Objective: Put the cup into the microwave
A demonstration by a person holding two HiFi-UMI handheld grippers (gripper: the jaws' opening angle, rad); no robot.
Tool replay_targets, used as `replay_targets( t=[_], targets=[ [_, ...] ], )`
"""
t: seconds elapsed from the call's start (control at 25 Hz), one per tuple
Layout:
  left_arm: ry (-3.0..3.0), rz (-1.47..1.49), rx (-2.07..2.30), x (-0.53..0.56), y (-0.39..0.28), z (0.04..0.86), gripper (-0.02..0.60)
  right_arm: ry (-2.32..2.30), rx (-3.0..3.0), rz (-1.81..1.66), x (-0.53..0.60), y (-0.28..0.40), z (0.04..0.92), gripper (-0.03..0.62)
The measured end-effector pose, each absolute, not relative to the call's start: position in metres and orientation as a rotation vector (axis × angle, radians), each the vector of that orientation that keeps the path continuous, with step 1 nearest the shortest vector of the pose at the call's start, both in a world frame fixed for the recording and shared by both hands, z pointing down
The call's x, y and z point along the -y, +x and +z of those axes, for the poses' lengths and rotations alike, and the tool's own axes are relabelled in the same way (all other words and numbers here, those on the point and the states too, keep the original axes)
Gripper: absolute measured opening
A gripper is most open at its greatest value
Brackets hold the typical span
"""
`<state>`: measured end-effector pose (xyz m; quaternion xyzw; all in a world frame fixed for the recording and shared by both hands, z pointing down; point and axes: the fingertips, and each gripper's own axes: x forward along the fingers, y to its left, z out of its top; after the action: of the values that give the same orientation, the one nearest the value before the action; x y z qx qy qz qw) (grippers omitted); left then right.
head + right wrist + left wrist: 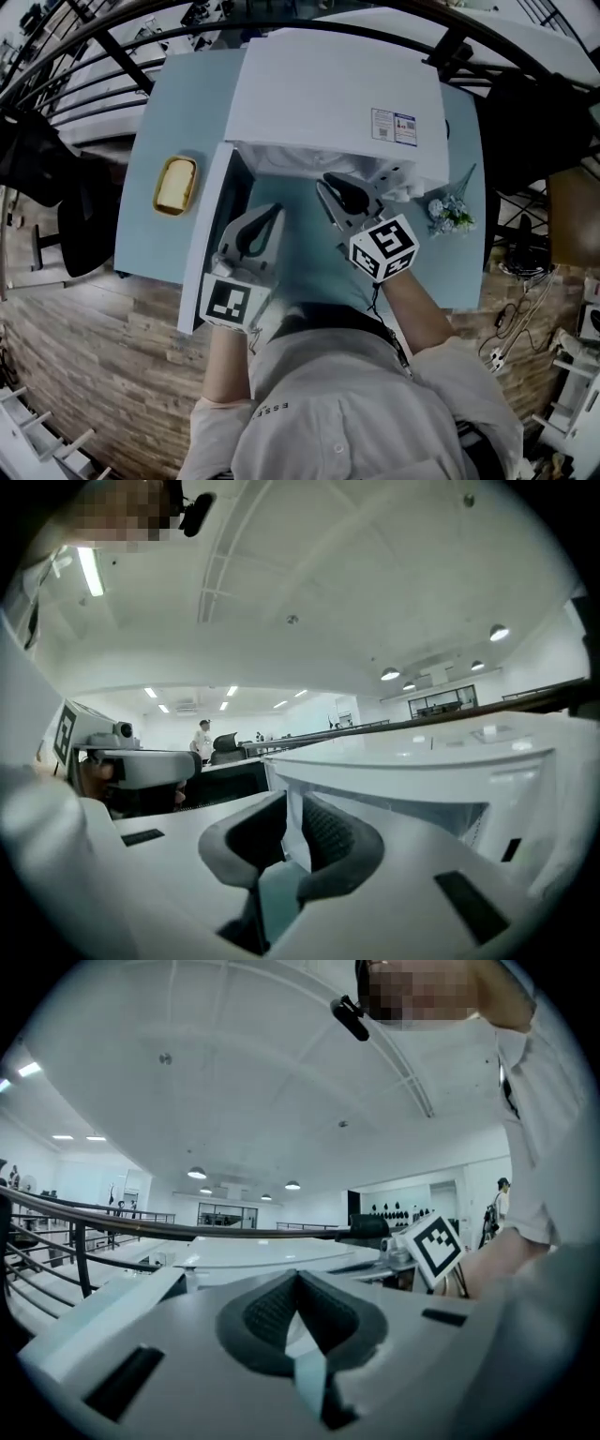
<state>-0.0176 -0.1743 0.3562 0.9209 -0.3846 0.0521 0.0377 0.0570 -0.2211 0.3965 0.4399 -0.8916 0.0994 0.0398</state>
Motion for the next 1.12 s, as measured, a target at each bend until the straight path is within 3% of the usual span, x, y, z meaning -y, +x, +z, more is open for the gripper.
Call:
replay_targets(
  t=[0.24,1.12],
  targets=[
    [2.869,0.16,1.136,0.154,-0.026,0.33,0.002,1.482,2.733,0.27,0.184,0.062,0.351,0.018],
    [2.981,0.148,1.073,0.123,-0.039,0.293,0.002,1.654,2.67,0.11,0.114,0.075,0.308,0.015]
  ],
)
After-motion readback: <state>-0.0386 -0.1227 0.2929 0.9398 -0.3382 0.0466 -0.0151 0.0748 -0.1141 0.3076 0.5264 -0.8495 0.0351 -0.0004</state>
